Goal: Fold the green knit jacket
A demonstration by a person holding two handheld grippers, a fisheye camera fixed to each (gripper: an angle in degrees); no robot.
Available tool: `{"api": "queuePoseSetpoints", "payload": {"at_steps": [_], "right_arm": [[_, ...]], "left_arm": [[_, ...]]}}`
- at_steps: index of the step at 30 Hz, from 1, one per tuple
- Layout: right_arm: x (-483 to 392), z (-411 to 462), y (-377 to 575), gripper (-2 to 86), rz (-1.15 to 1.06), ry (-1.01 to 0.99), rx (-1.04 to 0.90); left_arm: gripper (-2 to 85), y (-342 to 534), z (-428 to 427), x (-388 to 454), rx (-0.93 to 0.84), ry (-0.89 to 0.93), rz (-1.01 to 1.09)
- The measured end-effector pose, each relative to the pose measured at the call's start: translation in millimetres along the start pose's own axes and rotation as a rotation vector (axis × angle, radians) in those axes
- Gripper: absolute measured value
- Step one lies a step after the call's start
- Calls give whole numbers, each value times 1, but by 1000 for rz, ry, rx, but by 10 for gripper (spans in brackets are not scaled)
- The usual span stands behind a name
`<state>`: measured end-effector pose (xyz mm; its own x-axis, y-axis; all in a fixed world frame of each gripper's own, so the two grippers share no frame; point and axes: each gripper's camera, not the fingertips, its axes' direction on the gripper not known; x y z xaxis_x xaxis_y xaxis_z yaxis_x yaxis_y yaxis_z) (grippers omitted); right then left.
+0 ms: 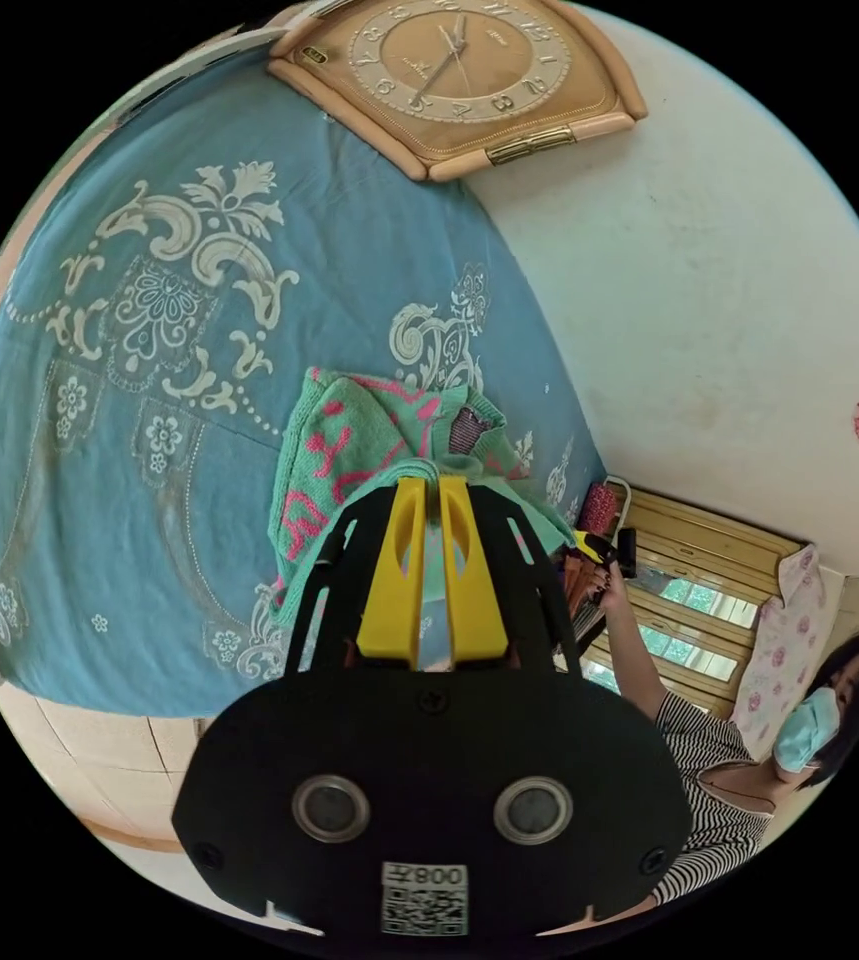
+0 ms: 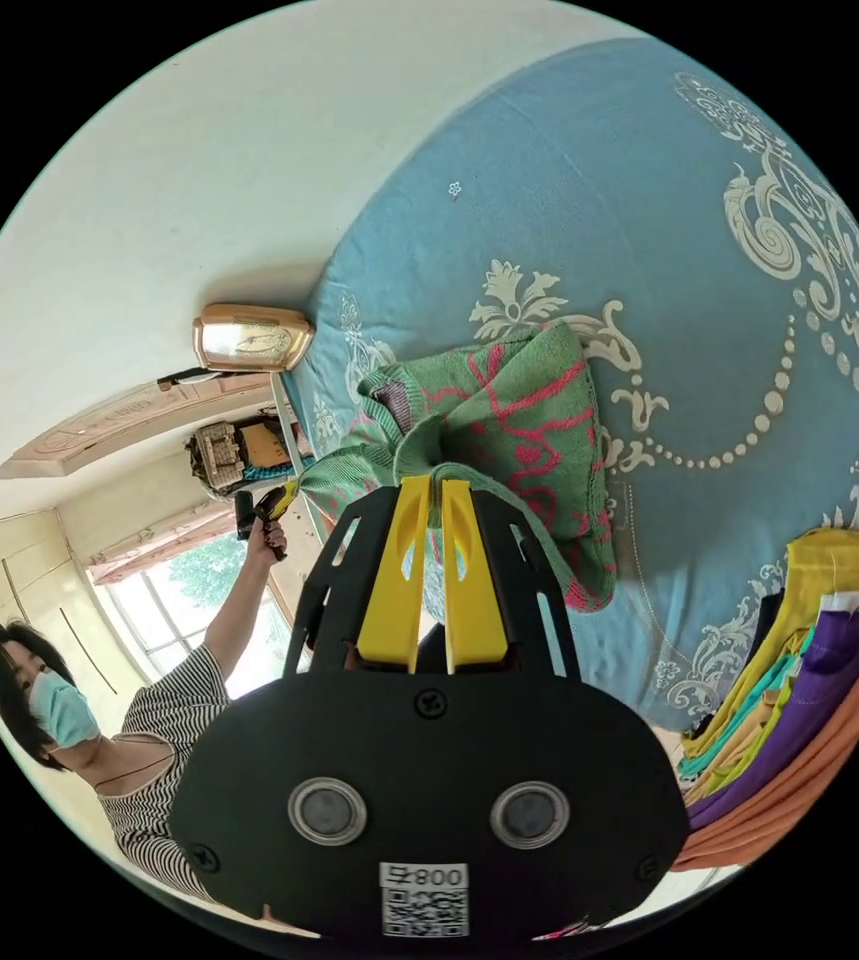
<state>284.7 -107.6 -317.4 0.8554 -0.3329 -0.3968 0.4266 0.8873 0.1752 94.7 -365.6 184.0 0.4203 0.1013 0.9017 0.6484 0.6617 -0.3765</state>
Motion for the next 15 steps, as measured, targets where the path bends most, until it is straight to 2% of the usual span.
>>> {"api": "queuePoseSetpoints", "payload": {"at_steps": [3,7,12,15], "right_arm": [[-2,9,-26,21,-12,-14,-4],[-9,17,-64,22,-28,32,-7],[21,52,-118,30,61,27,-14],[38,76,-131,40,128,22,21]], "left_arm": [[30,-26,7,7,-2,37,24],[33,-60,14,11,-5,-2,46],[45,-96,46,-15,-8,-63,-28],[62,-99,61,-27,63,-42,-57]]}}
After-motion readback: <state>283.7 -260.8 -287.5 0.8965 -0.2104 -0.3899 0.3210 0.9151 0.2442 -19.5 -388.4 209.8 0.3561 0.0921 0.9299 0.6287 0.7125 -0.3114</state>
